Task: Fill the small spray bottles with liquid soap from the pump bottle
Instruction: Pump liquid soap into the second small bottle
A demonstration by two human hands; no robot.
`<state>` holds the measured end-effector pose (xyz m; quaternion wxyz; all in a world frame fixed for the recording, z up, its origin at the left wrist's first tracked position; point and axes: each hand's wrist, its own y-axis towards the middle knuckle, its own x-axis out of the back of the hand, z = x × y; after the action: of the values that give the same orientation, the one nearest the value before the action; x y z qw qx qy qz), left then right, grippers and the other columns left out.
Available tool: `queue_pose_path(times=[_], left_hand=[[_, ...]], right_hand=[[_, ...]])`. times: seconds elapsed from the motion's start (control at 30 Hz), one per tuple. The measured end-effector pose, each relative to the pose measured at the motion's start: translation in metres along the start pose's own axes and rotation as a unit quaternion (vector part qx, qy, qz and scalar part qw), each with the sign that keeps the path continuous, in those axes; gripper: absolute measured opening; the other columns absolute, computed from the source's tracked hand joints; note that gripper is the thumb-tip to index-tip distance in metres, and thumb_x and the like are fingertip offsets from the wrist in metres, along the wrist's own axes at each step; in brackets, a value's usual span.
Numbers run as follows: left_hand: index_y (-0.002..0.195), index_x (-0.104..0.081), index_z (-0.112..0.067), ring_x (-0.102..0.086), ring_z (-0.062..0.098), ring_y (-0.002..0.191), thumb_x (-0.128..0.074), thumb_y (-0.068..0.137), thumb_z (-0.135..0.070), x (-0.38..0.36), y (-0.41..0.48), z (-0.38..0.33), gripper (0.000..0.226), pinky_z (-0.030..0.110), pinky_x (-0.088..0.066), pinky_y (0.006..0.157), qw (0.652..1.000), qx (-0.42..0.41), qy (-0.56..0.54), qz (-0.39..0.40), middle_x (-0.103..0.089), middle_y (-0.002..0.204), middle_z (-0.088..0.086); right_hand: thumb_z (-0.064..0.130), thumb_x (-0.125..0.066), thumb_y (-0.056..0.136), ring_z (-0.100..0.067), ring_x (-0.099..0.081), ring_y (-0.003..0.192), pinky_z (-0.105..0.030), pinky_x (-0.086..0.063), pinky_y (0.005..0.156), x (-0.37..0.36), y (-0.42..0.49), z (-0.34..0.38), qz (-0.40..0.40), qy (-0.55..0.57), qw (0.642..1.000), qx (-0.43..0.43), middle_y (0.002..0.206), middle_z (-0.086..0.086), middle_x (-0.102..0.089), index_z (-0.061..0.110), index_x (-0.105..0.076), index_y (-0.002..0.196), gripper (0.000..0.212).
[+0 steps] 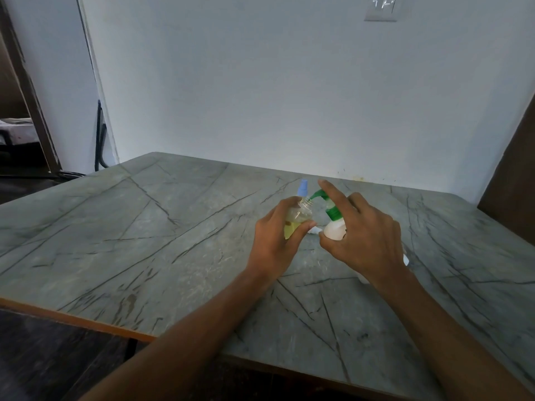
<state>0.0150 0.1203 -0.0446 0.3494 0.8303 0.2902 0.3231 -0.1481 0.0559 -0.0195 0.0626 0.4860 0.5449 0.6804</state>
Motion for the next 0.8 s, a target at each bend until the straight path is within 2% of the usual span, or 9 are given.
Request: queue_pose_path(times=[0.17, 0.3, 0.43, 0.53, 0.7, 0.8], left_hand=[[0.124, -0.055, -0.016, -0.051, -0.02, 0.088, -0.069, 0.084, -0.04, 0.0011, -0.0002, 0.0001, 0.049, -0.002, -0.038, 0.072, 1.0, -0.006, -0.004, -0.009, -0.054, 0.104, -0.019], [0.122, -0.056, -0.019, -0.057, -0.006, 0.084, -0.073, 0.081, -0.039, 0.0026, 0.0004, 0.0002, 0.049, 0.002, -0.043, 0.072, 1.0, 0.003, -0.018, -0.017, -0.058, 0.101, -0.02], [0.121, -0.057, -0.018, -0.058, -0.001, 0.087, -0.076, 0.079, -0.037, 0.0032, 0.0009, 0.0013, 0.05, 0.004, -0.045, 0.071, 1.0, 0.004, -0.026, -0.015, -0.06, 0.102, -0.018], [0.121, -0.057, -0.017, -0.057, -0.003, 0.089, -0.077, 0.077, -0.036, 0.0021, 0.0006, 0.0004, 0.052, 0.001, -0.042, 0.072, 1.0, -0.002, -0.026, -0.006, -0.064, 0.104, -0.012], [0.121, -0.057, -0.016, -0.055, -0.014, 0.087, -0.08, 0.076, -0.034, -0.0007, -0.0015, 0.0002, 0.053, 0.0, -0.042, 0.073, 1.0, -0.009, -0.026, -0.002, -0.059, 0.103, -0.019], [0.123, -0.057, -0.017, -0.054, -0.018, 0.086, -0.081, 0.075, -0.034, -0.0014, -0.0017, 0.0005, 0.056, 0.001, -0.042, 0.073, 1.0, -0.004, -0.025, -0.002, -0.062, 0.104, -0.015]], right_hand=[[0.043, -0.082, 0.06, -0.021, -0.058, 0.062, -0.027, -0.048, 0.049, 0.0017, 0.0007, -0.0027, 0.007, 0.009, 1.0, 0.013, 0.097, -0.002, -0.062, 0.034, -0.032, 0.147, 0.101], [0.04, -0.084, 0.059, -0.023, -0.057, 0.062, -0.032, -0.052, 0.05, 0.0012, 0.0012, 0.001, 0.015, 0.004, 1.0, 0.002, 0.092, -0.005, -0.059, 0.033, -0.033, 0.144, 0.099], [0.043, -0.083, 0.06, -0.023, -0.056, 0.063, -0.037, -0.054, 0.051, -0.0002, 0.002, 0.0022, 0.023, 0.0, 1.0, -0.003, 0.091, -0.005, -0.058, 0.033, -0.033, 0.142, 0.095], [0.044, -0.085, 0.06, -0.023, -0.057, 0.063, -0.036, -0.054, 0.052, -0.0005, 0.0026, 0.0013, 0.026, 0.008, 1.0, -0.013, 0.091, -0.005, -0.057, 0.033, -0.037, 0.138, 0.092], [0.04, -0.086, 0.058, -0.024, -0.058, 0.064, -0.037, -0.054, 0.052, 0.0003, 0.0013, 0.0012, 0.013, 0.022, 1.0, -0.014, 0.091, -0.005, -0.056, 0.032, -0.042, 0.13, 0.085], [0.041, -0.086, 0.059, -0.025, -0.059, 0.066, -0.038, -0.055, 0.053, -0.0005, 0.0011, 0.0013, 0.011, 0.024, 1.0, -0.015, 0.092, -0.005, -0.057, 0.031, -0.042, 0.129, 0.084]])
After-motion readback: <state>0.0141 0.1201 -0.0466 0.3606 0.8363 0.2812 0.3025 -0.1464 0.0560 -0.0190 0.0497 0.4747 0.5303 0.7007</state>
